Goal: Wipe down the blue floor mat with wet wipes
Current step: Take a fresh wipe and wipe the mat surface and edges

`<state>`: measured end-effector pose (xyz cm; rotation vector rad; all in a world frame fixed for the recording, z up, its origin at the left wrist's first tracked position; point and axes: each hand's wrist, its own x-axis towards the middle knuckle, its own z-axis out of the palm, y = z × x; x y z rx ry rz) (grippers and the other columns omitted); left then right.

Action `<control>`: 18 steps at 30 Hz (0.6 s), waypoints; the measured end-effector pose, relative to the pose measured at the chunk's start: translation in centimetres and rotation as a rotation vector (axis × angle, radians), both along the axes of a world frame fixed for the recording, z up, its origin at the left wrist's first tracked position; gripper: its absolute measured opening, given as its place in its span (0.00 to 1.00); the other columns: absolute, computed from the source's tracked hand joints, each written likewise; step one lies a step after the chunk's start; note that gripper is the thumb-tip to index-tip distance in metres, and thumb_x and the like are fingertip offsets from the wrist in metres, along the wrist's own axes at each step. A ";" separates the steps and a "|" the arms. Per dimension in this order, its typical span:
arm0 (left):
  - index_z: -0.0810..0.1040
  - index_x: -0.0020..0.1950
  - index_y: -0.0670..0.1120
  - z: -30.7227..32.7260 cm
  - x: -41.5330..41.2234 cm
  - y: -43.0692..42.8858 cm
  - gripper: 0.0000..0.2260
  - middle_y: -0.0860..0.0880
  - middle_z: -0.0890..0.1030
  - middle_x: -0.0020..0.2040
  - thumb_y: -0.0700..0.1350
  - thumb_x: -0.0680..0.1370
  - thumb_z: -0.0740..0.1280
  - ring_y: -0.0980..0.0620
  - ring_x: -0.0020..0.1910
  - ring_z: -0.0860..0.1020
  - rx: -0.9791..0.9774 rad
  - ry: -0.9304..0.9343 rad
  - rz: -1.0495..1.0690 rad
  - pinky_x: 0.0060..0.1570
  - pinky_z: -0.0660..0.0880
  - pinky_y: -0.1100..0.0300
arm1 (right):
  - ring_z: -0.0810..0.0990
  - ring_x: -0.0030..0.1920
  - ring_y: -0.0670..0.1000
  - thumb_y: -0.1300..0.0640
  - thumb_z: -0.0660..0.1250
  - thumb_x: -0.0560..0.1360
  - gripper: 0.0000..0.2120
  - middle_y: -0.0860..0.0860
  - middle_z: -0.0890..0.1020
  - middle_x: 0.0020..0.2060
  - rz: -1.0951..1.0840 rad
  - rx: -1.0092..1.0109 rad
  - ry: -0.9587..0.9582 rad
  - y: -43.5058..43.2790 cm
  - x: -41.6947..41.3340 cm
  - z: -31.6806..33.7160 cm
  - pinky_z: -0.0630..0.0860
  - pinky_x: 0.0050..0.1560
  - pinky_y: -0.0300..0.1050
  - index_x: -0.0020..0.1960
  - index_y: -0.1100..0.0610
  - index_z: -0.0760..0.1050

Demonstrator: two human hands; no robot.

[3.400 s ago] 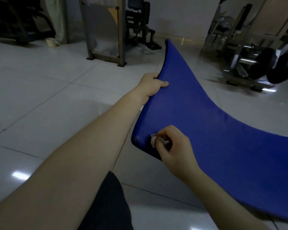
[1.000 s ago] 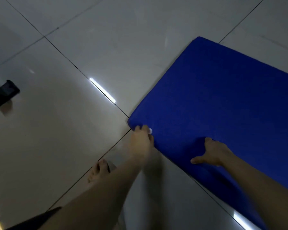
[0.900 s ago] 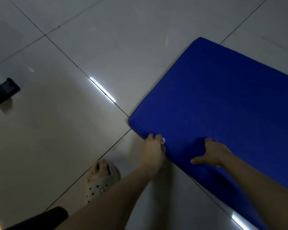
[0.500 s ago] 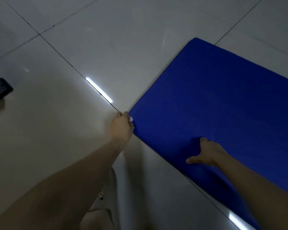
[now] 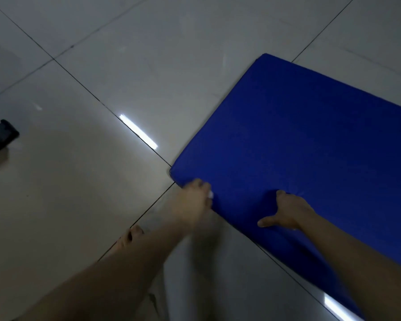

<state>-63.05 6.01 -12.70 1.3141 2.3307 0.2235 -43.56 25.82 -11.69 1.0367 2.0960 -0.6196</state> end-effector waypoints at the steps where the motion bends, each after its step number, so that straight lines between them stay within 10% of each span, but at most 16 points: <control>1: 0.75 0.56 0.45 -0.4 -2.4 -0.3 0.08 0.46 0.74 0.53 0.49 0.84 0.60 0.47 0.50 0.76 0.001 0.051 0.115 0.49 0.72 0.53 | 0.75 0.65 0.56 0.27 0.74 0.62 0.62 0.57 0.71 0.71 0.008 0.000 -0.001 0.0 0.0 -0.1 0.76 0.61 0.48 0.79 0.62 0.52; 5: 0.72 0.46 0.46 -1.0 -5.6 -0.2 0.09 0.45 0.77 0.45 0.48 0.83 0.63 0.46 0.41 0.76 0.077 0.089 0.457 0.41 0.75 0.53 | 0.72 0.69 0.58 0.26 0.74 0.61 0.64 0.59 0.68 0.73 0.012 0.013 -0.009 0.1 0.0 -0.2 0.75 0.64 0.52 0.80 0.61 0.50; 11: 0.74 0.60 0.47 -0.8 6.1 1.8 0.09 0.49 0.73 0.57 0.51 0.84 0.60 0.53 0.50 0.76 0.037 -0.153 0.455 0.50 0.76 0.59 | 0.74 0.62 0.58 0.28 0.73 0.66 0.57 0.61 0.59 0.73 0.069 0.088 0.024 -3.0 1.6 1.0 0.79 0.50 0.50 0.78 0.58 0.48; 18: 0.75 0.47 0.51 -1.5 9.9 2.3 0.09 0.49 0.79 0.50 0.55 0.81 0.66 0.54 0.43 0.80 0.292 -0.477 1.008 0.46 0.82 0.52 | 0.54 0.76 0.71 0.36 0.65 0.76 0.54 0.71 0.52 0.76 0.296 0.446 -0.372 -7.7 7.0 2.2 0.65 0.68 0.72 0.80 0.65 0.35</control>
